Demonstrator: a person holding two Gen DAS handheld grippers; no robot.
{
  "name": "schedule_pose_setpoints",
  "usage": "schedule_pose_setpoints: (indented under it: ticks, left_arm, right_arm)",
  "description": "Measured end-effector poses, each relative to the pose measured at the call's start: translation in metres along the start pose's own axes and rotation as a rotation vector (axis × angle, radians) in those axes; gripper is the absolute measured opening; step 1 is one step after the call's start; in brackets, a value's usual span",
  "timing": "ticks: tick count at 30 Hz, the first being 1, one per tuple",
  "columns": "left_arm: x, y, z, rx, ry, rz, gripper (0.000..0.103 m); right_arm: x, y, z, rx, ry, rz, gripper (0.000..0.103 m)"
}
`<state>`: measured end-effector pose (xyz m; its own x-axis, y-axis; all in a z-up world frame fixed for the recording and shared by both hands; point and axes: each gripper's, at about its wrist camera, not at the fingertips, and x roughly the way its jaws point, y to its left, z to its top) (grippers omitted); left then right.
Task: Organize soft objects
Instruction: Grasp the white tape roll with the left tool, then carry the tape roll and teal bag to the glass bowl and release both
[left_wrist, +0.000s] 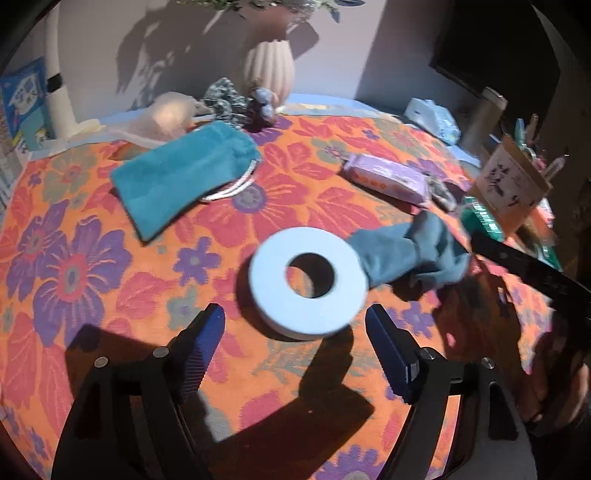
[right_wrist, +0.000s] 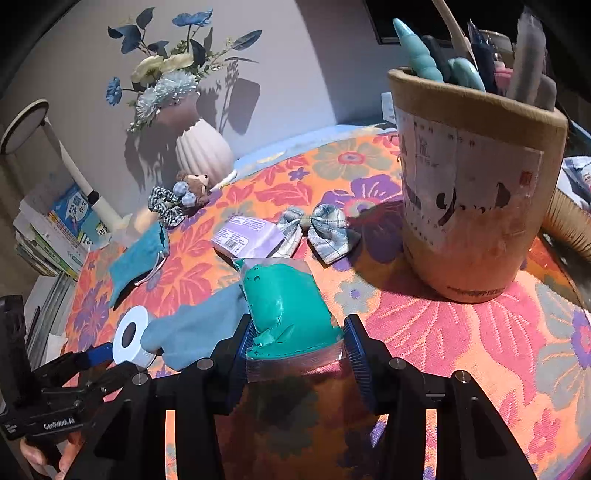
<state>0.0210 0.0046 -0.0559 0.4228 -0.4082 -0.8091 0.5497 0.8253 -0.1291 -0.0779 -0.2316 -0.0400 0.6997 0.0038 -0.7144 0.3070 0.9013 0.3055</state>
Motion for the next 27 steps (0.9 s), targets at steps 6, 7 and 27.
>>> schedule_pose_setpoints:
  ticks: [6, 7, 27]
  left_arm:
    - [0.017, -0.018, 0.009, 0.067, 0.002, 0.052, 0.078]
    - [0.019, -0.018, 0.010, 0.067, 0.000, 0.059, 0.075]
    - [-0.040, -0.036, 0.000, 0.022, -0.134, 0.026, 0.064]
  right_arm:
    - [-0.001, 0.014, -0.001, -0.052, -0.003, 0.000, 0.048]
    - [0.001, 0.015, -0.001, -0.051, 0.005, 0.001, 0.048]
    - [-0.025, 0.014, -0.002, -0.066, -0.015, -0.012, 0.043]
